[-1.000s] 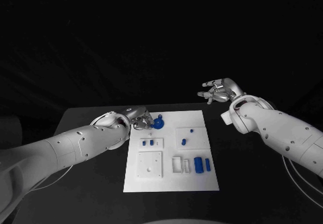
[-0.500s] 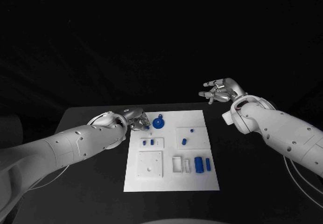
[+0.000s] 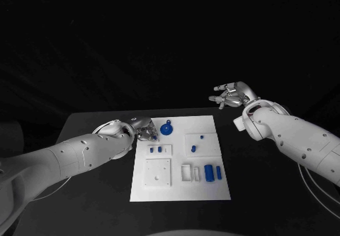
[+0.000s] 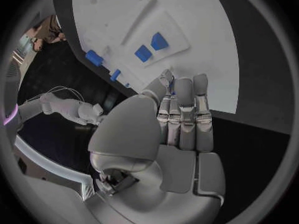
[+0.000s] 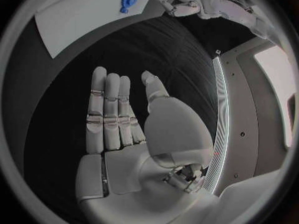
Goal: Assemble the parts on the task board
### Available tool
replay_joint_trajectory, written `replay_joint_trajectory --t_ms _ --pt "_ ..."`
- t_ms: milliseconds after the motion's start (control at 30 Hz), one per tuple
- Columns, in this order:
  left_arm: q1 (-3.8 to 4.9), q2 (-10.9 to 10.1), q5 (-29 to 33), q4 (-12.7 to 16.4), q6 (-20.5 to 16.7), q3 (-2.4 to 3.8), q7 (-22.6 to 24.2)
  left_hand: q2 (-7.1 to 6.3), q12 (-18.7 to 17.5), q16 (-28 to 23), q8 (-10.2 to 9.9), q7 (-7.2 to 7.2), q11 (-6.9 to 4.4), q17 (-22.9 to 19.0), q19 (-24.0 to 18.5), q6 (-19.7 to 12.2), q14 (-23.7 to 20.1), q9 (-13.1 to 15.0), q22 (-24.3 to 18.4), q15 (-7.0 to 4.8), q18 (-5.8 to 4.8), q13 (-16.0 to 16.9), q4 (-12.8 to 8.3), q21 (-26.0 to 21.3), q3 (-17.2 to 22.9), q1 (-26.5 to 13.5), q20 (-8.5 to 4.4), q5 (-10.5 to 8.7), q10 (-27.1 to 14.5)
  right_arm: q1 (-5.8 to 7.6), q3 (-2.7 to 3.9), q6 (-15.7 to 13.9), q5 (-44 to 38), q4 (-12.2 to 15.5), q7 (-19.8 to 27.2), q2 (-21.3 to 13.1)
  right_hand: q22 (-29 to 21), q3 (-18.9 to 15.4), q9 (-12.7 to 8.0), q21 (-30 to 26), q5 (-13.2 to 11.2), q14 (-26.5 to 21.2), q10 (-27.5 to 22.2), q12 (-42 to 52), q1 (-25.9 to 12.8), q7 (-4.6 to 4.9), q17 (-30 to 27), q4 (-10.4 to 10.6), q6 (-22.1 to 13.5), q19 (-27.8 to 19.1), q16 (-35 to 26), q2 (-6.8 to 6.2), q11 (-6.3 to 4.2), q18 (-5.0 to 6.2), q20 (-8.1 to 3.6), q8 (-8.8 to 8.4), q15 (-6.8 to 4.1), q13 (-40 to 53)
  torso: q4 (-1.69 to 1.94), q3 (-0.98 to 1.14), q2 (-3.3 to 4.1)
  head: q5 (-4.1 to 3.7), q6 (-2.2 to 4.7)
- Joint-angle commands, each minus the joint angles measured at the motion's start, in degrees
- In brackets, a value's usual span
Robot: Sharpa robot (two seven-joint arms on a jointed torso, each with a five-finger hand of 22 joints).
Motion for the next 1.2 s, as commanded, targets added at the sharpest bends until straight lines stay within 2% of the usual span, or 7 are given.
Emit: replay_joint_trajectory --t_ms 33,667,1200 --pt "-0.1 0.2 -0.6 0.1 1.0 -0.04 0.1 0.75 0.0 0.1 0.4 -0.16 -0.15 0.1 0.0 0.4 0.3 0.1 1.2 0.01 0.6 0.0 -0.2 0.3 -0.2 0.0 -0.23 0.32 0.2 -0.01 0.03 0.4 0.1 0.0 0.5 0.0 0.0 0.0 0.1 -0.3 0.2 -0.2 -0.2 -0.3 -0.3 0.19 -0.1 -0.4 0.4 0.3 -0.2 0.42 -0.08 -0.74 -0.06 -0.15 -0.04 -0.1 0.04 -0.02 -0.01 -0.08 -0.08" --pt "-0.22 1.4 -0.6 -1.0 1.2 -0.28 0.3 0.87 0.0 0.0 0.4 -0.15 -0.15 0.1 0.0 0.4 0.3 0.1 1.1 0.01 0.63 0.0 -0.3 0.3 -0.3 0.0 -0.22 0.34 0.2 -0.02 0.03 0.4 0.1 0.0 0.5 0.3 0.0 0.0 0.1 -0.4 0.2 -0.2 -0.2 -0.3 -0.2 0.22 -0.1 -0.4 0.2 0.3 -0.1 0.41 -0.07 -0.73 -0.05 -0.16 -0.04 -0.1 0.02 -0.02 0.0 -0.12 0.06" --pt "-0.21 1.5 -0.7 -1.1 2.5 -0.45 -0.3 0.91 0.0 0.0 0.4 -0.13 -0.13 0.1 0.0 0.3 0.4 0.1 1.2 0.02 0.67 0.0 -0.4 0.4 -0.3 0.0 -0.23 0.34 0.2 -0.02 0.03 0.4 0.1 0.1 0.5 0.2 0.0 0.0 0.1 -0.4 0.2 -0.2 -0.2 -0.3 -0.2 0.22 -0.1 -0.4 0.2 0.3 -0.1 0.41 -0.07 -0.73 -0.05 -0.16 -0.04 -0.1 0.03 -0.02 -0.01 -0.23 -0.03"
